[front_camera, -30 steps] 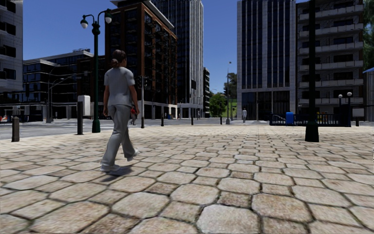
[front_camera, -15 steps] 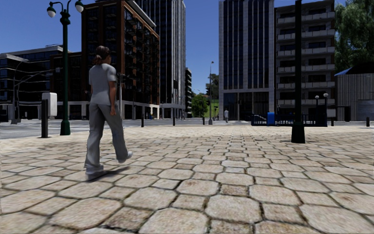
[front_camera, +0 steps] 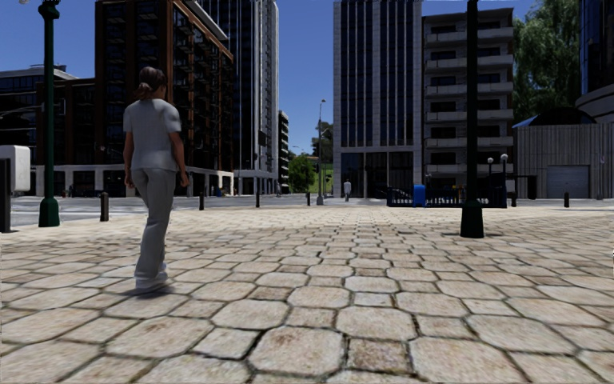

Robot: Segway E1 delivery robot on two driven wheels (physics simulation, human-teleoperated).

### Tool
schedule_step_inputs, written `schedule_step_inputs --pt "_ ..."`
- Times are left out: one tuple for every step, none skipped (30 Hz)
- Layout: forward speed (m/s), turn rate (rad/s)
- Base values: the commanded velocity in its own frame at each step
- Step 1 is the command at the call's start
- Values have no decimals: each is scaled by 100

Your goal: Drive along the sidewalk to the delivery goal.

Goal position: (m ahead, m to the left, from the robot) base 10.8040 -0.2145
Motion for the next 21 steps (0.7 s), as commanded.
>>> schedule_step_inputs --pt "112 -32" --pt "112 -32" --pt "112 -32" --pt "112 -32" --pt "114 -32" --pt "114 -32" --pt "116 -32" --pt "120 -32" --pt "125 -32" --pt "125 -32" --pt "129 -32" --pt "130 -32" --pt "130 -32" --pt "130 -32" --pt "130 -32" --pt "130 -32" --pt "130 -32" --pt "130 -32" --pt "130 -32" --pt "130 -32" --pt "130 -32"
